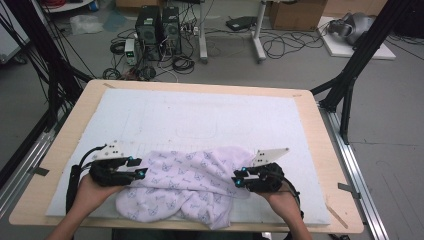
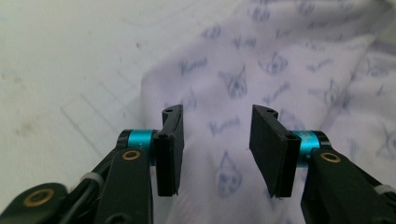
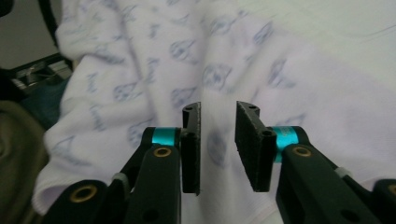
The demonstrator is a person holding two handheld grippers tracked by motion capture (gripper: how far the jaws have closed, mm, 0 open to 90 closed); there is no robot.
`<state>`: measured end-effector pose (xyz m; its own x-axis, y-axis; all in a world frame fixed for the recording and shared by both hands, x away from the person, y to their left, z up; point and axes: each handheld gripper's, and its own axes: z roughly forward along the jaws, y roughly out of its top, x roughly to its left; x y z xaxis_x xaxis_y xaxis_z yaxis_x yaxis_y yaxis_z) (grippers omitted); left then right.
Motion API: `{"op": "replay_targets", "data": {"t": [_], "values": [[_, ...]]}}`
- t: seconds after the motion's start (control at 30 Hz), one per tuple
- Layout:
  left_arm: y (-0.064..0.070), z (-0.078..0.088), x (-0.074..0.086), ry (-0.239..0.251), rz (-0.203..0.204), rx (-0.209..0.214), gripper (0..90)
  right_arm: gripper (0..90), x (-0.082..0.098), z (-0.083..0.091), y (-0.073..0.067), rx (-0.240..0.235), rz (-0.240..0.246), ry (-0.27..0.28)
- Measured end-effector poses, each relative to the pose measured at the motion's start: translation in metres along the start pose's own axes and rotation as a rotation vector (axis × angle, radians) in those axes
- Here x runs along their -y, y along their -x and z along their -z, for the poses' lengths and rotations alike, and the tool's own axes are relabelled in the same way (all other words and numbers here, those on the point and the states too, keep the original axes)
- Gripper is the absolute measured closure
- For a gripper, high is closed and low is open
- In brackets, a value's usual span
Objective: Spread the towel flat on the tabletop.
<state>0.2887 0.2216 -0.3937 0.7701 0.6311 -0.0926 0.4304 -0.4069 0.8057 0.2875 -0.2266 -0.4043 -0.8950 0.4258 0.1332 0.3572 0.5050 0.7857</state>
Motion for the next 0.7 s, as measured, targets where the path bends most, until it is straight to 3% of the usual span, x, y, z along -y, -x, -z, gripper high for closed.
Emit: {"op": "replay_targets", "data": {"t": [0.03, 0.1, 0.17, 0.3, 0.37, 0.4, 0.43, 0.5, 0.53, 0.63, 0.7], "values": [[-0.003, -0.006, -0.005, 0.002, 0.005, 0.002, 49.9, 64.0, -0.003, 0.0, 0.009, 0.029, -0.02, 0.009], [-0.007, -0.02, -0.014, -0.01, 0.01, -0.004, 48.8, 61.1, -0.003, -0.002, 0.014, 0.038, -0.034, 0.005], [-0.012, -0.035, -0.021, -0.036, 0.012, -0.006, 46.9, 55.3, 0.0, -0.009, 0.026, 0.089, -0.065, -0.03], [-0.019, -0.062, -0.02, -0.123, 0.011, -0.014, 47.4, 53.9, 0.005, -0.018, 0.036, 0.141, -0.082, -0.072], [-0.018, -0.069, -0.016, -0.171, 0.0, -0.011, 67.5, 57.1, 0.014, -0.028, 0.043, 0.171, -0.105, -0.092], [-0.017, -0.071, -0.013, -0.185, -0.009, 0.001, 67.5, 57.1, 0.014, -0.028, 0.043, 0.171, -0.105, -0.092], [-0.016, -0.072, -0.01, -0.194, -0.014, 0.013, 73.7, 59.9, 0.018, -0.032, 0.044, 0.17, -0.111, -0.09], [-0.014, -0.073, -0.006, -0.203, -0.025, 0.019, 84.8, 69.1, 0.021, -0.032, 0.043, 0.198, -0.096, -0.066], [-0.014, -0.072, -0.005, -0.198, -0.022, 0.02, 89.4, 80.0, 0.02, -0.032, 0.043, 0.184, -0.087, -0.074], [-0.017, -0.067, -0.007, -0.172, 0.0, 0.012, 89.5, 86.4, 0.019, -0.033, 0.044, 0.152, -0.092, -0.079], [-0.021, -0.058, -0.011, -0.132, 0.023, -0.008, 89.6, 87.4, 0.009, -0.034, 0.046, 0.144, -0.071, -0.12]]}}
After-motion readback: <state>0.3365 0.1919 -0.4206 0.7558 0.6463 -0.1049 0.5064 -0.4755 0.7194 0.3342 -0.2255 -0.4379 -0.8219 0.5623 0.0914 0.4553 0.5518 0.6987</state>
